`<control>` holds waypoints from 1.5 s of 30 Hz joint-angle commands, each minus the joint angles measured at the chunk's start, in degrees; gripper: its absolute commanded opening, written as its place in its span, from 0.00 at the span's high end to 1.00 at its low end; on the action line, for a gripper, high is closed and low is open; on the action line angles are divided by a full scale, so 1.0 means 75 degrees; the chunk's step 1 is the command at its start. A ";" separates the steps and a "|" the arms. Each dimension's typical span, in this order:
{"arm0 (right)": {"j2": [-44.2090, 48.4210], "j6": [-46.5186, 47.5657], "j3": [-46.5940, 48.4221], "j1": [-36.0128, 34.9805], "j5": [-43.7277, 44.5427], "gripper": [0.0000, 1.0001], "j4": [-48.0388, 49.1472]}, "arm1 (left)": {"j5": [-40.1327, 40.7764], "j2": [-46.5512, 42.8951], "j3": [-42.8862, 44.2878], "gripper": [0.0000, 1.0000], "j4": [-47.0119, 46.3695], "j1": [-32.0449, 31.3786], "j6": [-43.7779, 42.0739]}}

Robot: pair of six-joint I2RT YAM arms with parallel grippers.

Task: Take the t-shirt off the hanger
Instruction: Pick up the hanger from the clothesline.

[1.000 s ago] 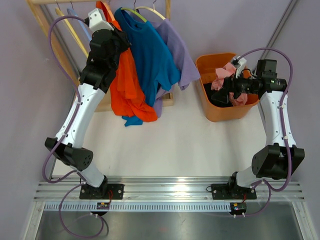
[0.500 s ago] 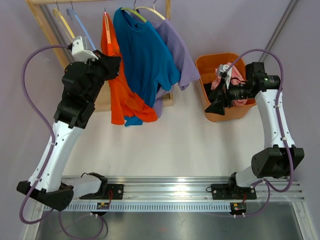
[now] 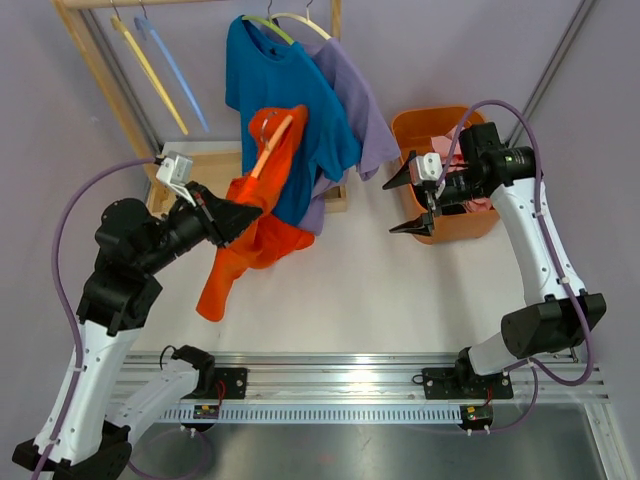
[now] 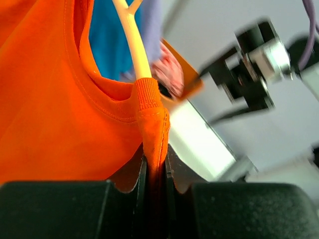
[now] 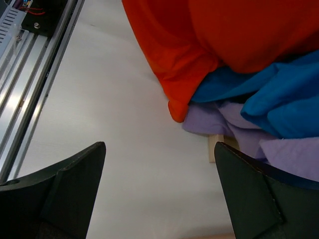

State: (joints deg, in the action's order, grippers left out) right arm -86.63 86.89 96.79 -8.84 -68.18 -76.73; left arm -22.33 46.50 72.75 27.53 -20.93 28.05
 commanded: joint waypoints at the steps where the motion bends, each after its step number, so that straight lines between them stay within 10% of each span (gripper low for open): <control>1: 0.0066 0.0731 0.0768 -0.0250 -0.0786 0.02 -0.2075 | -0.1941 -0.0398 -0.0371 1.00 -0.0436 0.0025 0.0067; 13: 0.1016 -0.4564 0.0243 -0.1001 -0.0601 0.04 0.3114 | -0.4580 -0.0845 -0.1532 1.00 -0.0483 0.0025 0.0595; 30: 0.0324 -0.5246 0.0102 -0.2218 -0.0448 0.13 0.2883 | -0.6070 -0.0505 -0.2177 1.00 -0.1362 0.0025 0.1006; 45: -0.0098 -0.4109 0.0360 -0.2735 0.0126 0.83 0.1278 | -0.6141 -0.0142 -0.2188 1.00 -0.1480 0.0025 0.0620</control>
State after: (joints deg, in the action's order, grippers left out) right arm -87.96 55.00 97.60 -28.73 -69.54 -64.62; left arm -66.17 45.50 55.61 22.85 -20.21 34.96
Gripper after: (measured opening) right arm 0.237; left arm 0.138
